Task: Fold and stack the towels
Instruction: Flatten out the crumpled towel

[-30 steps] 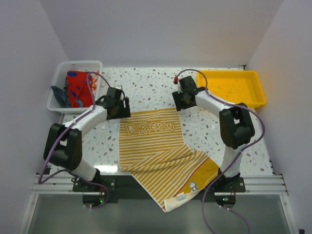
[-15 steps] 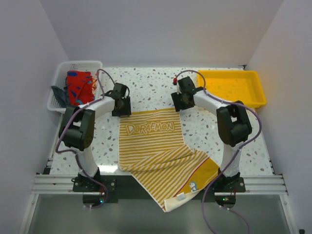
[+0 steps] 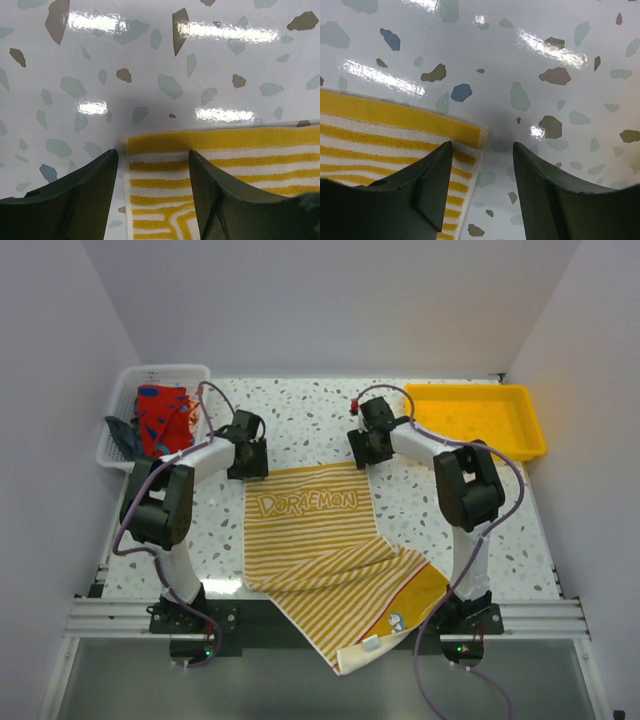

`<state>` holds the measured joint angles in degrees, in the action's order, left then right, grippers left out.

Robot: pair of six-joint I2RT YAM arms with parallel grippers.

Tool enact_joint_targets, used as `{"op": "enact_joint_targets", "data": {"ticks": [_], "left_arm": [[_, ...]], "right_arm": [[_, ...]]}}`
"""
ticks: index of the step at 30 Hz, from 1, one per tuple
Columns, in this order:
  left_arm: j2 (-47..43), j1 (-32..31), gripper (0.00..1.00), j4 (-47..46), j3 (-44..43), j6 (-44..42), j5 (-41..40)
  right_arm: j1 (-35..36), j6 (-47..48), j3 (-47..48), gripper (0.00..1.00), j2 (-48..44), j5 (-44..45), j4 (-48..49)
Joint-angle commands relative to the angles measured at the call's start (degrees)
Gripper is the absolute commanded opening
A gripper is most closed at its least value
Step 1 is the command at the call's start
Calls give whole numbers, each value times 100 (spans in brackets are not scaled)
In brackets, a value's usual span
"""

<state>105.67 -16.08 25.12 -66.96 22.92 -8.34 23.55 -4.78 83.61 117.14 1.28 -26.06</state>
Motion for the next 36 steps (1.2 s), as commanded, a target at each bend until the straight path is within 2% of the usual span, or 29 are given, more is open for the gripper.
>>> {"op": "enact_joint_targets", "data": {"ticks": [1, 10, 14, 16, 20, 21, 24, 27, 28, 36], "left_arm": [[-257, 43, 64, 36, 7, -94, -133], [-134, 52, 64, -43, 113, -130, -194], [-46, 87, 64, -43, 122, -147, -168], [-11, 96, 64, -43, 122, -156, -151], [77, 122, 63, 1, 104, -139, -151], [112, 122, 63, 19, 104, -130, -142], [173, 122, 59, 36, 156, -112, -124], [200, 122, 51, 72, 288, -59, -45], [217, 122, 41, 37, 376, -33, -2], [332, 122, 6, -25, 394, -33, 157]], "right_arm": [[-17, 100, 287, 54, 177, -232, 49], [114, 346, 322, 41, 537, -189, -346], [123, 381, 226, 25, 599, -189, -452], [123, 407, 173, 21, 591, -163, -452], [123, 451, 164, 3, 573, -154, -496], [123, 443, 164, 0, 555, -154, -505], [123, 442, 147, 0, 520, -145, -514], [123, 442, 138, 0, 468, -145, -514], [123, 451, 120, 0, 459, -163, -496], [123, 407, 190, 0, 353, -260, -435]]}}
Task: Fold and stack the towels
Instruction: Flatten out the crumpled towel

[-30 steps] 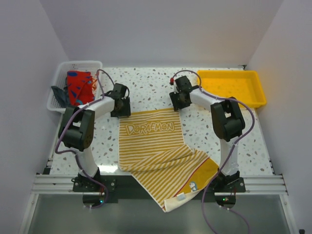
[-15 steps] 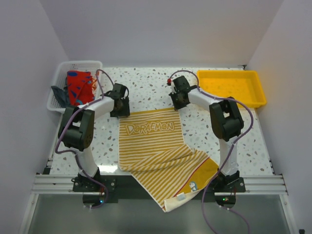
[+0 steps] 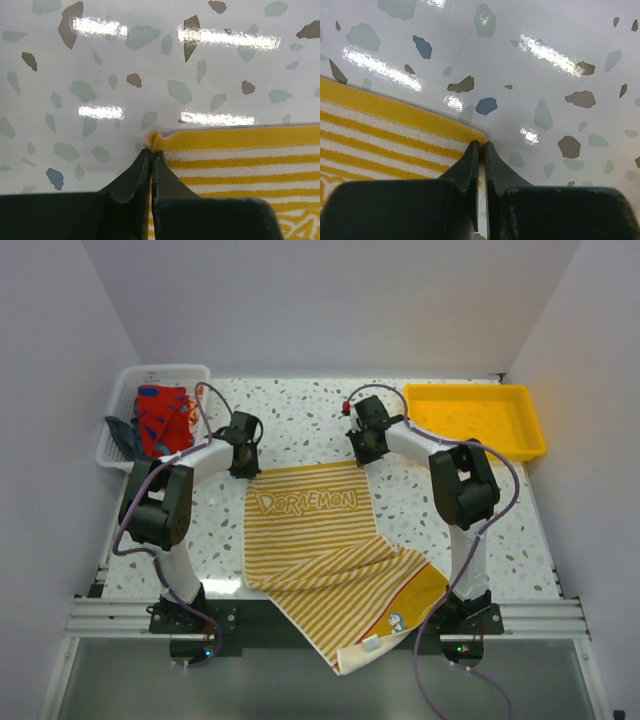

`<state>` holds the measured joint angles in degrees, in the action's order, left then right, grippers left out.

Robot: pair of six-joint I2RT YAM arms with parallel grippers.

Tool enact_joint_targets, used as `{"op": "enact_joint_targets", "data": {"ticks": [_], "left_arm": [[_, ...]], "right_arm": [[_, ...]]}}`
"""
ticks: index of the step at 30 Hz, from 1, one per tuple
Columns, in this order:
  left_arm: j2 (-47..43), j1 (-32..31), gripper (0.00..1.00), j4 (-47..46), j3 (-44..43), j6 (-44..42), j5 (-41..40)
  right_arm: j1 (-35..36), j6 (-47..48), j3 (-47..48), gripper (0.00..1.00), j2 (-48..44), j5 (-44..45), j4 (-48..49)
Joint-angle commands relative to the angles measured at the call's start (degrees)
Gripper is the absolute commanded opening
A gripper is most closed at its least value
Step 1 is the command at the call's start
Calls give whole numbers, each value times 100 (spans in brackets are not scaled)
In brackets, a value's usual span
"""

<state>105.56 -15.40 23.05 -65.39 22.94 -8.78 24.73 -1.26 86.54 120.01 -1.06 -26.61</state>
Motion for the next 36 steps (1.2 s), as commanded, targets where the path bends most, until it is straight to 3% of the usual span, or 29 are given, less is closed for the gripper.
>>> {"op": "enact_joint_targets", "data": {"ticks": [1, 13, 20, 26, 36], "left_arm": [[343, 54, 0, 182, 219, -44, 201], [-237, 54, 0, 262, -782, -580, -36], [-404, 63, 0, 104, -2521, -1054, -729], [43, 81, 0, 59, -4059, -1423, -1047], [544, 90, 0, -91, -5359, -1600, -1030]], "right_arm": [[5, 64, -85, 0, 58, -35, -389], [-3, -156, 661, 0, -548, 351, -310], [-100, 46, 2365, 0, -715, 1405, -363], [-416, 90, 3718, 0, -584, 1311, -257], [-469, 943, 4248, 0, -443, 1608, 322]]}}
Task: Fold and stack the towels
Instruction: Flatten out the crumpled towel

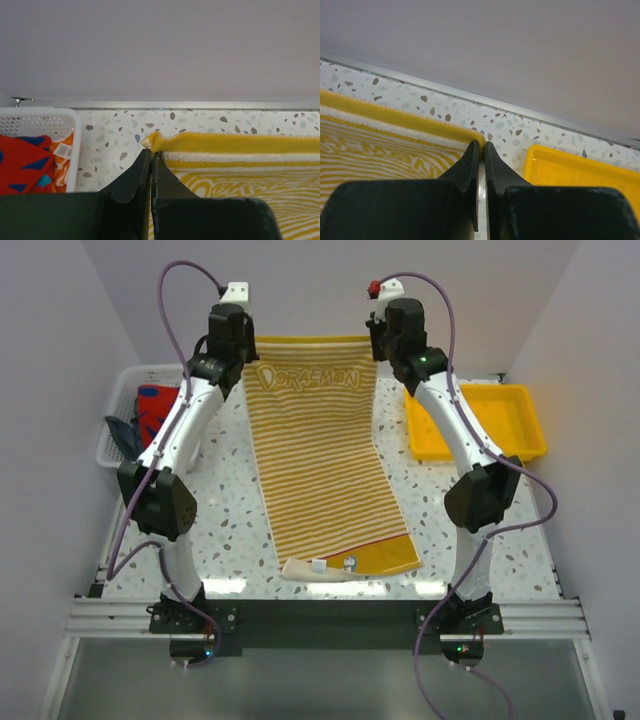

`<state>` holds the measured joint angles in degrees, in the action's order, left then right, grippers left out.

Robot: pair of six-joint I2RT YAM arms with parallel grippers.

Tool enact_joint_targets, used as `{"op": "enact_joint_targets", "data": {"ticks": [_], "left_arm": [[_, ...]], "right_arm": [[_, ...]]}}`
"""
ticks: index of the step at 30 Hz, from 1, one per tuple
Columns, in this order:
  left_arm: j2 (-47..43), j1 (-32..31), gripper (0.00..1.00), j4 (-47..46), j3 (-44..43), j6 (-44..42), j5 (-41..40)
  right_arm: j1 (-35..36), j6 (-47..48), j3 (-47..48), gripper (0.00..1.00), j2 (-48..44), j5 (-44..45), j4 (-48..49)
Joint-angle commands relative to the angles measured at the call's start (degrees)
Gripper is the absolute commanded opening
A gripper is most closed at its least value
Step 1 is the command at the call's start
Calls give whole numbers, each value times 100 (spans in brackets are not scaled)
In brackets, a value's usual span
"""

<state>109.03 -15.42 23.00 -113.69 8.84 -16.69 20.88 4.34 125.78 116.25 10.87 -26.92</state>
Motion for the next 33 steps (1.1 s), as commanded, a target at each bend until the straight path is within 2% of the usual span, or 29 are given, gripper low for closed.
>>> {"op": "enact_joint_targets", "data": {"ticks": [1, 4, 5, 8, 15, 25, 29, 33], "left_arm": [[189, 92, 0, -33, -558, -164, -186], [-57, 101, 0, -758, -8, -286, -212], [-49, 101, 0, -823, 57, -356, -264], [170, 101, 0, -614, 22, -270, -177], [381, 144, 0, -982, 1225, -67, -265], [988, 188, 0, -930, 1683, 205, 262], [1032, 188, 0, -842, 1876, 460, 508], [690, 188, 1, -754, 2420, 786, 632]], "right_arm": [[-85, 401, 168, 0, -137, 450, 502], [-93, 497, -342, 0, -410, 214, 1151], [-93, 498, -291, 0, -375, 170, 1101], [-102, 472, -272, 0, -190, 64, 802], [-93, 182, -1186, 0, 91, -112, 942], [-102, -214, -1706, 0, 680, -568, 820], [-102, -363, -1723, 0, 864, -665, 635], [-102, -390, -1959, 0, 768, -718, 354]]}}
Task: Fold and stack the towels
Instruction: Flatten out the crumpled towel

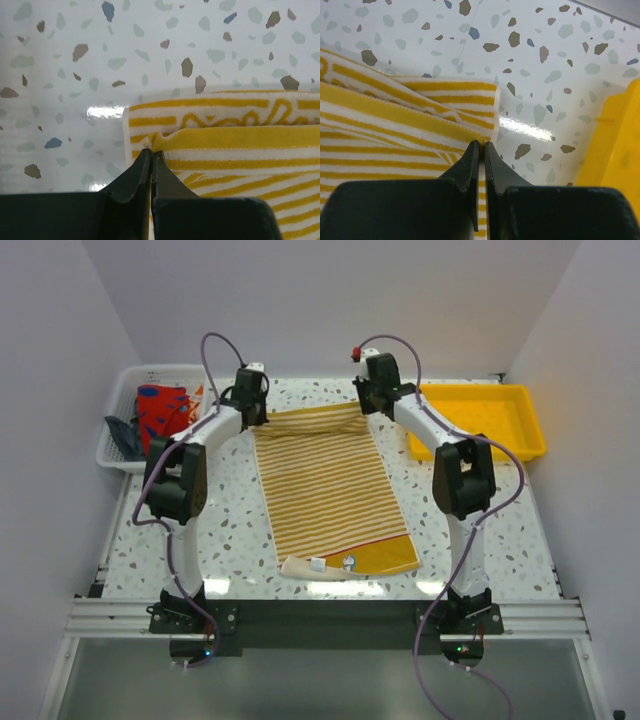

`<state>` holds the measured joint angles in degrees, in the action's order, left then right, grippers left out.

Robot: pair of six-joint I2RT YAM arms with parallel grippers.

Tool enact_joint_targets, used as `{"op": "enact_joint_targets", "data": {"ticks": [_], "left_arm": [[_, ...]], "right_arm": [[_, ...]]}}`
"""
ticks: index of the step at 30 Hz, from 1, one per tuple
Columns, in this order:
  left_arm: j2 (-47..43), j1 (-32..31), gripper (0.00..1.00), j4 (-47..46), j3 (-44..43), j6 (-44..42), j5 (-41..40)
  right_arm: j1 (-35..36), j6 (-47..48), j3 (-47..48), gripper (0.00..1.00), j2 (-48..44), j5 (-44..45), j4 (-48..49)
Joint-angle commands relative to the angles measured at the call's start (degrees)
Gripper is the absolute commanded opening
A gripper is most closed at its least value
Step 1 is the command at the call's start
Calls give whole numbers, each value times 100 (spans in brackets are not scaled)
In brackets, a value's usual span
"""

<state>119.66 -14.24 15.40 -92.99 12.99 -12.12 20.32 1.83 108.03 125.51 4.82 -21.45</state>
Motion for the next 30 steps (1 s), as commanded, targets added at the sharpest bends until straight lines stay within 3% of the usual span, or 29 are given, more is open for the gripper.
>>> {"op": "enact_joint_targets", "data": {"ticks": [1, 3, 4, 6, 7, 9, 10, 13, 20, 22, 26, 30], "left_arm": [[-477, 70, 3, -28, 491, 510, 175], [-714, 70, 7, -98, 895, 607, 245], [-768, 70, 14, -125, 1018, 651, 376], [-899, 70, 26, -108, 1291, 661, 517], [-944, 70, 37, -46, 1353, 687, 648], [-1267, 62, 48, 7, 1625, 722, 798], [-1435, 62, 62, 7, 1757, 766, 851], [-2234, 62, 83, 129, 2223, 801, 791], [-4237, 70, 100, 771, 3214, 582, 211], [-4967, 70, 100, 816, 3523, 520, 0], [-6406, 70, 100, 685, 4602, 555, -325], [-7297, 70, 100, 614, 5299, 581, -554]], "right_arm": [[-37, -313, -281, 0, -211, -122, -201], [-45, -393, -501, 0, -325, -122, -315], [-45, -428, -572, 0, -352, -104, -350], [-45, -516, -616, 17, -387, -34, -578], [-28, -551, -608, 29, -466, -25, -701], [16, -587, -808, 38, -702, -69, -973], [121, -596, -949, 49, -1034, -95, -992], [471, -604, -1660, 66, -1851, -252, -1001], [1851, -376, -3067, 83, -2882, -1428, -1361], [2388, -393, -3419, 89, -2962, -1711, -1362], [3135, -595, -3911, 89, -3050, -2160, -907], [3759, -639, -4018, 85, -2779, -2196, -624]]}}
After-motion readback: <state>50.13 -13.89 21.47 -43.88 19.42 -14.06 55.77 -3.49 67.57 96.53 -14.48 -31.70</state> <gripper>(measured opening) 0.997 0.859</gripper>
